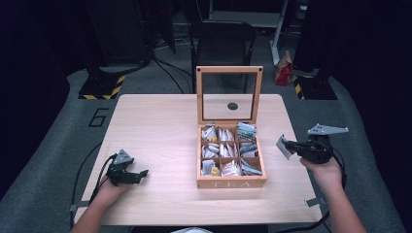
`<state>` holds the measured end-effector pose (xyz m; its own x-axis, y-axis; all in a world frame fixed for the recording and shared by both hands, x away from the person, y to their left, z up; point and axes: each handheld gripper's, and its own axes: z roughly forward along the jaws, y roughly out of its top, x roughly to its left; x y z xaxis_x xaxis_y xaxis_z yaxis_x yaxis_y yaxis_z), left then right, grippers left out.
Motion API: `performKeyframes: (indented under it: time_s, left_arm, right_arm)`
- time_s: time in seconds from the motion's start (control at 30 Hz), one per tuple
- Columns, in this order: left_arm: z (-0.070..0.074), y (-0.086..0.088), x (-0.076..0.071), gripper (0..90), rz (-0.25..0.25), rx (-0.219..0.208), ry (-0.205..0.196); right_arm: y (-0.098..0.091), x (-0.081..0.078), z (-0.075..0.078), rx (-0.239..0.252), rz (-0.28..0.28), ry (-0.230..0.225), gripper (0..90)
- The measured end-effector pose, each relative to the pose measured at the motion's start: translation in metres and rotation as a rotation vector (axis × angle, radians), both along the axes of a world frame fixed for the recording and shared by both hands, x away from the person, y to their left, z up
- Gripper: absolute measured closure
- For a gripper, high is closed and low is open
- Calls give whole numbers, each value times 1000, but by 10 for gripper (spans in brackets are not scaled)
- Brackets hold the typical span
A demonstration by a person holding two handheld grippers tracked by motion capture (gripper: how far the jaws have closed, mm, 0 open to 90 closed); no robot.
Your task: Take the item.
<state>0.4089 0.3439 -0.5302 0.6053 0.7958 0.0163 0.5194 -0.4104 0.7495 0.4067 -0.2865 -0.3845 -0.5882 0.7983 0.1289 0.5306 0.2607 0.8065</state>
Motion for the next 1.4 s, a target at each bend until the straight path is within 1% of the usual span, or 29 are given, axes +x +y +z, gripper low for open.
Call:
performKeyframes:
  time_s: [0.07, 0.13, 0.2, 0.23, 0.37, 0.4, 0.47, 0.5, 0.67, 0.9, 0.97, 1.0, 1.03, 1.1, 1.27, 1.37, 1.4]
  left_arm:
    - [0, 0, 0, 151, 0, 0, 0]
    - [0, 0, 0, 151, 0, 0, 0]
    - [0, 0, 0, 151, 1, -1, 0]
    - [0, 0, 0, 151, 1, -1, 0]
    - [0, 0, 0, 150, 0, 0, 0]
    - [0, 0, 0, 151, 0, 0, 0]
    - [0, 0, 0, 150, 1, -1, 1]
    - [0, 0, 0, 151, 1, -1, 1]
    - [0, 0, 0, 151, 0, 0, 0]
    - [0, 0, 0, 151, 1, 0, 0]
    - [0, 0, 0, 151, 1, -2, 1]
    - [0, 0, 0, 151, 1, -1, 0]
    - [0, 0, 0, 151, 1, -2, 1]
    - [0, 0, 0, 150, 1, -1, 0]
    - [0, 0, 0, 150, 0, 0, 0]
    - [0, 0, 0, 150, 1, -2, 1]
    - [0, 0, 0, 150, 0, 0, 0]
  right_arm:
    - [-1, 1, -6, -7, -2, 6, 895]
    - [-1, 1, -8, -11, -7, 6, 895]
    - [-2, 1, -13, -8, -12, 7, 894]
    - [-2, 1, -13, -8, -12, 7, 894]
    - [-4, 1, -24, -7, -27, 21, 894]
    - [-4, 1, -24, -7, -27, 21, 894]
    - [-5, 1, -30, -7, -34, 25, 894]
    - [-5, 1, -30, -7, -34, 25, 894]
    - [-8, 1, -40, -11, -45, 34, 894]
    - [-12, 0, -53, -21, -57, 37, 894]
    - [-12, 0, -55, -25, -61, 41, 894]
    - [-12, 0, -57, -27, -60, 42, 894]
    - [-13, -1, -61, -32, -71, 52, 895]
    - [-14, 0, -63, -37, -65, 47, 895]
    - [-14, -1, -72, -46, -77, 53, 893]
    - [-14, -1, -75, -47, -76, 52, 893]
    - [-14, -1, -76, -55, -72, 49, 893]
